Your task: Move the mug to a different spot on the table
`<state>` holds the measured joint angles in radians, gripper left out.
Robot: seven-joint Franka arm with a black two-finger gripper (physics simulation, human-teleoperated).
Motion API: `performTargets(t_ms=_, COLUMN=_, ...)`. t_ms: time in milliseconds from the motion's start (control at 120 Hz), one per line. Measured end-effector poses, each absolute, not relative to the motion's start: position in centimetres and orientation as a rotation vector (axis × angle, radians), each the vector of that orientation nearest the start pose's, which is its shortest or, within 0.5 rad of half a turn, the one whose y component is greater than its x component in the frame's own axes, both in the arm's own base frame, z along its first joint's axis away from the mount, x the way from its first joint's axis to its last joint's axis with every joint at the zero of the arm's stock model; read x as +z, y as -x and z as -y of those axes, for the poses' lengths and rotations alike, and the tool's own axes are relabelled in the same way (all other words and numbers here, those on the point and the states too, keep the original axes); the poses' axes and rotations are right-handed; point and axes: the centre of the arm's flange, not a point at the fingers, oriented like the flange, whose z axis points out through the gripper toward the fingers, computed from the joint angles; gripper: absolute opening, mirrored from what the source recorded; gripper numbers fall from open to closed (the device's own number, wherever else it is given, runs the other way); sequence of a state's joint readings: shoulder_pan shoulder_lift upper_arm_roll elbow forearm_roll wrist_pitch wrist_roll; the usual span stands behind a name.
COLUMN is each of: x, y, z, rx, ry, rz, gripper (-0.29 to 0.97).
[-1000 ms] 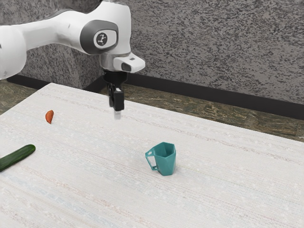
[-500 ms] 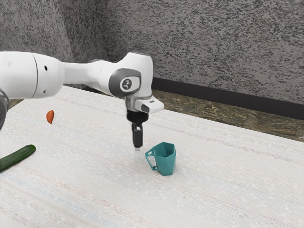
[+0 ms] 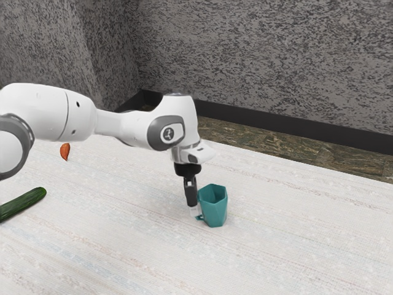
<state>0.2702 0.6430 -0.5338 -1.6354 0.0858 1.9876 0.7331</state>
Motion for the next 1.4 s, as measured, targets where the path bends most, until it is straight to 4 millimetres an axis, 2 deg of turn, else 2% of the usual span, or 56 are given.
performTargets(t_ms=242, x=26.6, y=-65.4, z=12.3, rx=0.174, ry=3.008, rz=-1.626, gripper=0.14)
performTargets(t_ms=375, x=26.5, y=-65.5, z=12.2, rx=0.101, ry=3.012, rz=-1.620, gripper=0.06)
performTargets(t_ms=442, x=26.8, y=-65.2, z=12.4, rx=0.048, ry=3.005, rz=-1.626, gripper=0.09)
performTargets(t_ms=592, x=29.2, y=-64.9, z=13.6, rx=-0.135, ry=2.973, rz=-1.651, gripper=0.03)
performTargets(t_ms=658, x=30.6, y=-64.5, z=13.5, rx=-0.211, ry=2.948, rz=-1.640, gripper=0.03)
performTargets(t_ms=842, x=34.0, y=-62.5, z=9.3, rx=-0.337, ry=2.914, rz=-1.494, gripper=-0.02)
performTargets(t_ms=900, x=34.5, y=-61.9, z=7.6, rx=-0.354, ry=2.920, rz=-1.436, gripper=-0.03)
performTargets(t_ms=1075, x=34.2, y=-59.8, z=4.6, rx=-0.352, ry=2.942, rz=-1.325, gripper=-0.05)
performTargets(t_ms=1200, x=34.0, y=-58.4, z=1.4, rx=-0.341, ry=2.961, rz=-1.225, gripper=-0.05)
performTargets(t_ms=1400, x=33.2, y=-57.2, z=-1.9, rx=-0.323, ry=2.983, rz=-1.127, gripper=-0.06)
